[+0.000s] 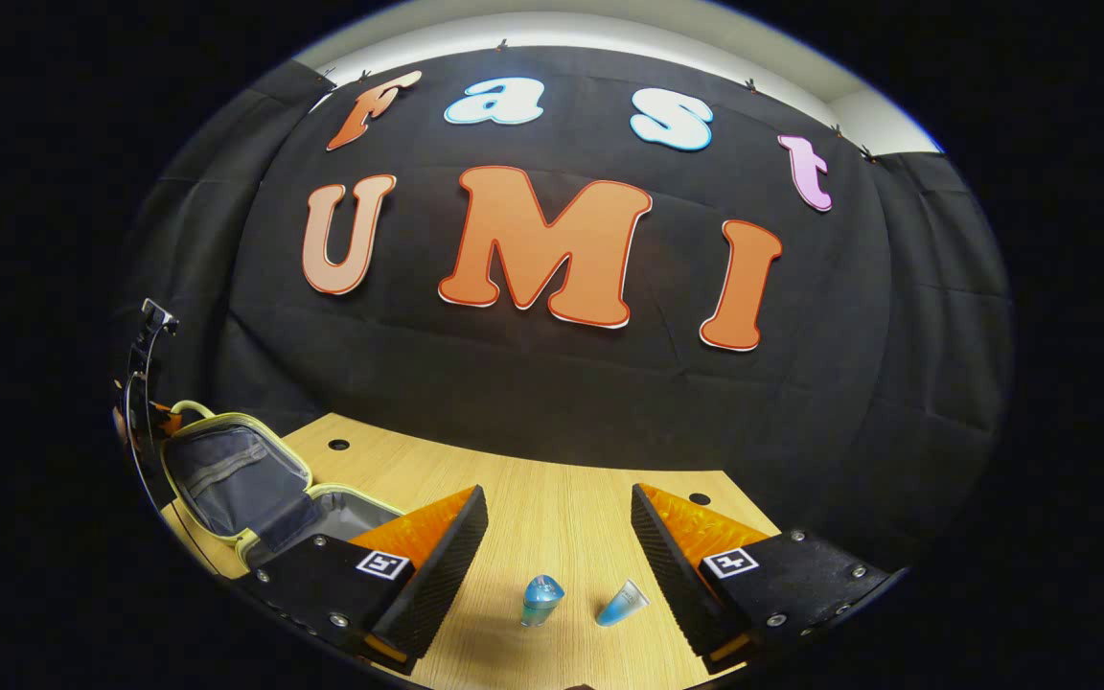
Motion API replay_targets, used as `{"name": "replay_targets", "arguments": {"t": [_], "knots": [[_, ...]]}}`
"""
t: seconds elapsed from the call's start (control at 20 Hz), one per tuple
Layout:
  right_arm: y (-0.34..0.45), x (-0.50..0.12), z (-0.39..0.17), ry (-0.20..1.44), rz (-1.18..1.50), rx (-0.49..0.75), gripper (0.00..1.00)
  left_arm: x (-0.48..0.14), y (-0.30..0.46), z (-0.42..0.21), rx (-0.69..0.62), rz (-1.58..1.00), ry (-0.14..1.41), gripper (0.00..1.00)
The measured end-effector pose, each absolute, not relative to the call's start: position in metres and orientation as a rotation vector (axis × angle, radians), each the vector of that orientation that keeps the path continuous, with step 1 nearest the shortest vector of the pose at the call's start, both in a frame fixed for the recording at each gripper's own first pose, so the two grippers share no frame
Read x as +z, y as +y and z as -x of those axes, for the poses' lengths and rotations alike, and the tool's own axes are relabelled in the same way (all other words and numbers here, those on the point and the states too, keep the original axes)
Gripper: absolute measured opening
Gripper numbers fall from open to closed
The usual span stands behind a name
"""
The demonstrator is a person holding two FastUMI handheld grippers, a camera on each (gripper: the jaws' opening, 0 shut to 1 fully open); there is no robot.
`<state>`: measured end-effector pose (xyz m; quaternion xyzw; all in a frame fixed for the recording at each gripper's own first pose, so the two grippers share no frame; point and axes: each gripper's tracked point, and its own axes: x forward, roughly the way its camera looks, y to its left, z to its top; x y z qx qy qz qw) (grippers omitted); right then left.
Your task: First open the suitcase, pack the skin care products into it, and then close the suitcase.
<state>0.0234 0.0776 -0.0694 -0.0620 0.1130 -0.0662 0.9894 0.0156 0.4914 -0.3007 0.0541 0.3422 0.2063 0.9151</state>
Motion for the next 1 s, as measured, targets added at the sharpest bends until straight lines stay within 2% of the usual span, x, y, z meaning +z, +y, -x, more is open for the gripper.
{"name": "replay_targets", "arguments": {"t": [0.2,0.3,0.35,0.5,0.65,0.7,0.8,0.85,0.9,0.95,1.0], "knots": [[0.082,-0.072,-0.018,0.239,0.125,-0.128,0.95,-0.35,0.493,-0.001,0.441,-0.075,0.792,0.07],[0.082,-0.073,-0.016,0.241,0.121,-0.131,0.96,-0.357,0.503,0.004,0.506,-0.094,0.804,0.07],[0.081,-0.074,-0.015,0.24,0.12,-0.134,0.95,-0.358,0.507,-0.002,0.512,-0.1,0.793,0.21],[0.076,-0.075,-0.011,0.236,0.115,-0.138,0.95,-0.321,0.486,-0.014,0.485,-0.083,0.734,0.23],[0.077,-0.076,-0.01,0.22,0.087,-0.106,0.96,-0.303,0.456,-0.02,0.454,-0.072,0.666,0.68],[0.076,-0.077,-0.01,0.215,0.075,-0.096,0.96,-0.301,0.44,-0.021,0.431,-0.055,0.655,0.76],[0.07,-0.083,-0.011,0.218,0.067,-0.085,0.96,-0.29,0.411,-0.021,0.392,-0.046,0.622,0.76],[0.066,-0.086,-0.01,0.219,0.067,-0.079,0.96,-0.287,0.397,-0.023,0.376,-0.05,0.606,0.87],[0.062,-0.087,-0.011,0.218,0.069,-0.073,0.95,-0.282,0.384,-0.024,0.359,-0.057,0.593,0.94],[0.058,-0.088,-0.012,0.214,0.072,-0.071,0.96,-0.276,0.373,-0.024,0.356,-0.068,0.579,1.0],[0.053,-0.089,-0.012,0.211,0.07,-0.068,0.95,-0.27,0.361,-0.026,0.346,-0.07,0.564,1.0]]}}
